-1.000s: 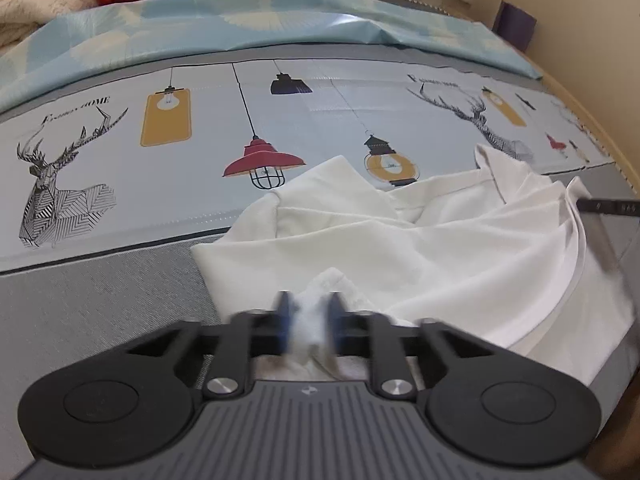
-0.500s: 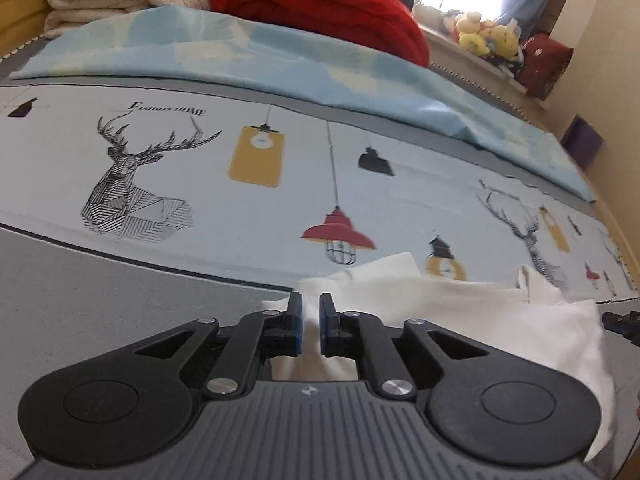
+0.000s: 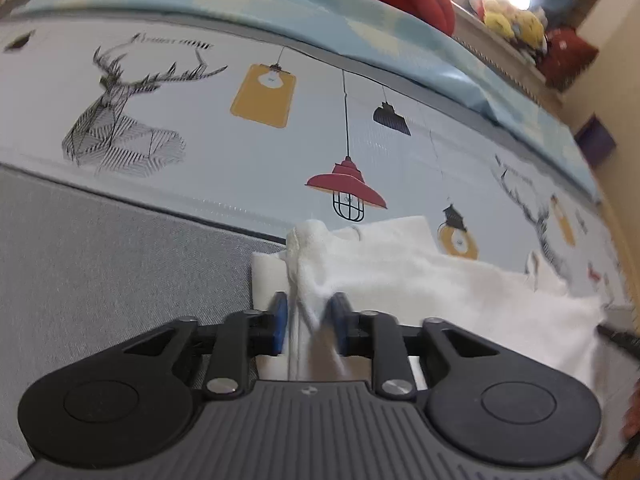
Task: Fold small clothes
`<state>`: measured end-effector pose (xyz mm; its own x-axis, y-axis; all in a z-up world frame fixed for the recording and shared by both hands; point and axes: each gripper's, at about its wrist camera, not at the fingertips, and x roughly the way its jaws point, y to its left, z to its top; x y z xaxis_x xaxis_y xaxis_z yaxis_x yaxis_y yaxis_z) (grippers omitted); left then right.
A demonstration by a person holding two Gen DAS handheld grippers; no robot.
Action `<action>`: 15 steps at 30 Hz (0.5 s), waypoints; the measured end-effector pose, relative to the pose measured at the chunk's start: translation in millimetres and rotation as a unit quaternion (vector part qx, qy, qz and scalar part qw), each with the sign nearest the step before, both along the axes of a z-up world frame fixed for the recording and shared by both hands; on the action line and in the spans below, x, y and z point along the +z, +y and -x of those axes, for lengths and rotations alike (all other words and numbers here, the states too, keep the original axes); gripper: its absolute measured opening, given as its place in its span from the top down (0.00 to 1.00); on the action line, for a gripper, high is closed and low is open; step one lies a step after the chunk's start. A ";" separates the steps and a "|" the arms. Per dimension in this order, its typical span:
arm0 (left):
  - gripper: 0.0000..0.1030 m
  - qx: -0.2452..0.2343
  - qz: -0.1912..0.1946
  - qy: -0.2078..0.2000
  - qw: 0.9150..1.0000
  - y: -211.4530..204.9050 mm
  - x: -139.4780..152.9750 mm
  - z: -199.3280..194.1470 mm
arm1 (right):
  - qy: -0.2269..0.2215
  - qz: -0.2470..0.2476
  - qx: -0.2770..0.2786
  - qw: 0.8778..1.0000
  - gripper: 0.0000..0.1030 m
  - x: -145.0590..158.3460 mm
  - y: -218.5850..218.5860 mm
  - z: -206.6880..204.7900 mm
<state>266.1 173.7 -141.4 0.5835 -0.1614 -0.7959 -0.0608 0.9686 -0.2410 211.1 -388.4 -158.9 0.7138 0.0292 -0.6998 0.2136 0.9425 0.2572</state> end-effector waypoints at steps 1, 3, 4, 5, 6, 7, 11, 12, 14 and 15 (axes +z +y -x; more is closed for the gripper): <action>0.93 -0.003 -0.015 -0.012 1.000 -1.2 3.0 0.7 | -0.011 0.005 -0.004 1.000 0.96 3.7 0.3 1.0; 0.96 0.001 -0.048 -0.054 0.997 -5.3 17.0 4.9 | -0.048 0.018 -0.019 0.999 0.97 16.0 1.3 6.0; 0.96 0.005 -0.062 -0.084 0.995 -7.8 28.0 8.6 | -0.077 0.021 -0.025 0.996 0.97 25.3 2.7 9.8; 0.96 0.008 -0.064 -0.104 0.992 -9.2 35.3 11.5 | -0.101 0.024 -0.025 0.994 0.97 32.1 4.6 12.4; 0.96 0.012 -0.067 -0.124 0.990 -10.9 40.9 14.2 | -0.122 0.033 -0.024 0.992 0.97 38.3 8.2 14.7; 0.96 0.015 -0.073 -0.130 0.989 -12.5 42.3 15.0 | -0.132 0.049 -0.027 0.990 0.97 41.2 12.1 15.2; 0.86 0.011 -0.060 -0.041 0.997 -12.5 20.2 2.7 | -0.056 0.054 -0.037 0.996 0.86 22.4 12.5 -1.2; 0.85 0.007 -0.053 -0.022 0.998 -10.7 16.0 1.9 | -0.026 0.049 -0.035 0.998 0.76 15.8 11.1 -5.0; 0.85 -0.001 -0.056 -0.006 0.998 -10.4 14.6 6.0 | -0.001 0.046 -0.025 0.999 0.70 10.5 9.7 -5.4; 0.84 -0.009 -0.056 -0.005 0.998 -10.1 15.2 10.0 | 0.004 0.044 -0.017 0.999 0.68 10.3 8.9 -3.7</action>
